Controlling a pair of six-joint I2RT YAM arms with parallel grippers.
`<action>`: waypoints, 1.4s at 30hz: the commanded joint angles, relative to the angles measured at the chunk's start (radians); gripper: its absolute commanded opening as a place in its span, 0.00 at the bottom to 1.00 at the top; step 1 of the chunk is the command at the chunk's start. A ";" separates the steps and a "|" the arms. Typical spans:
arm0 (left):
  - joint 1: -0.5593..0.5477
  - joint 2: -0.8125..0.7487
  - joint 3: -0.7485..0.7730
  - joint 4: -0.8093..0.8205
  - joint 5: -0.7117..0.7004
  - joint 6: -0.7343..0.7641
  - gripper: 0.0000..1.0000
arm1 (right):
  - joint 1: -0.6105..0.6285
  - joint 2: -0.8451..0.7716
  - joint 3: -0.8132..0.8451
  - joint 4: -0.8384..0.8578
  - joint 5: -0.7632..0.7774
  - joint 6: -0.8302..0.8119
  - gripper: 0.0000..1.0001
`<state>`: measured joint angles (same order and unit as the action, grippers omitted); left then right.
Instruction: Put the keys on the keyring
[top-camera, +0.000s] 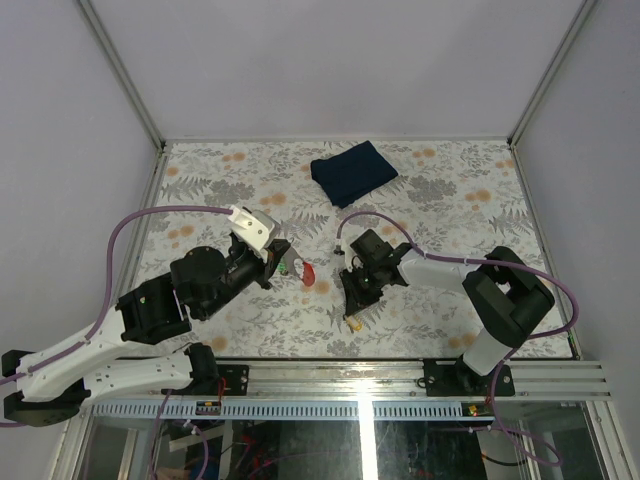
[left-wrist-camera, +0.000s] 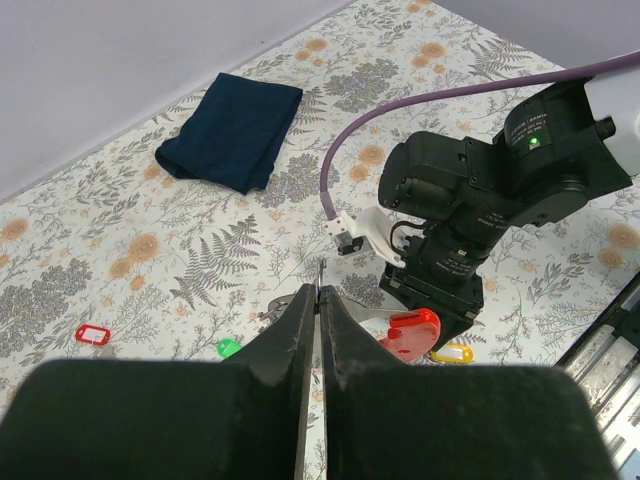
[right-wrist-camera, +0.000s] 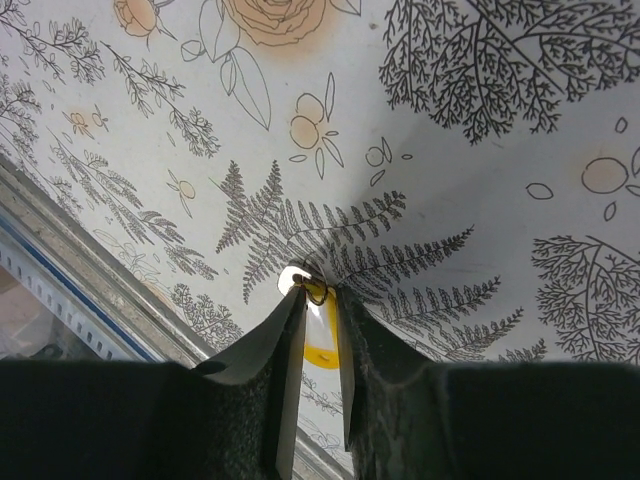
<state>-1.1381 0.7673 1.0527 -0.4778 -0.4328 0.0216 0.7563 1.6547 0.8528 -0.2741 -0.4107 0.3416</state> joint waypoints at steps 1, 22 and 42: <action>-0.001 -0.010 0.038 0.027 -0.003 -0.012 0.00 | -0.009 -0.009 -0.006 0.026 -0.006 0.014 0.24; -0.001 -0.014 0.035 0.023 -0.009 -0.014 0.00 | -0.011 0.004 -0.023 0.078 -0.040 0.041 0.23; 0.000 -0.022 0.028 0.053 -0.003 -0.010 0.00 | -0.057 -0.140 -0.050 0.172 -0.117 0.002 0.00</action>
<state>-1.1381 0.7662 1.0527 -0.4793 -0.4332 0.0208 0.7349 1.6459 0.8101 -0.1524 -0.4988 0.3683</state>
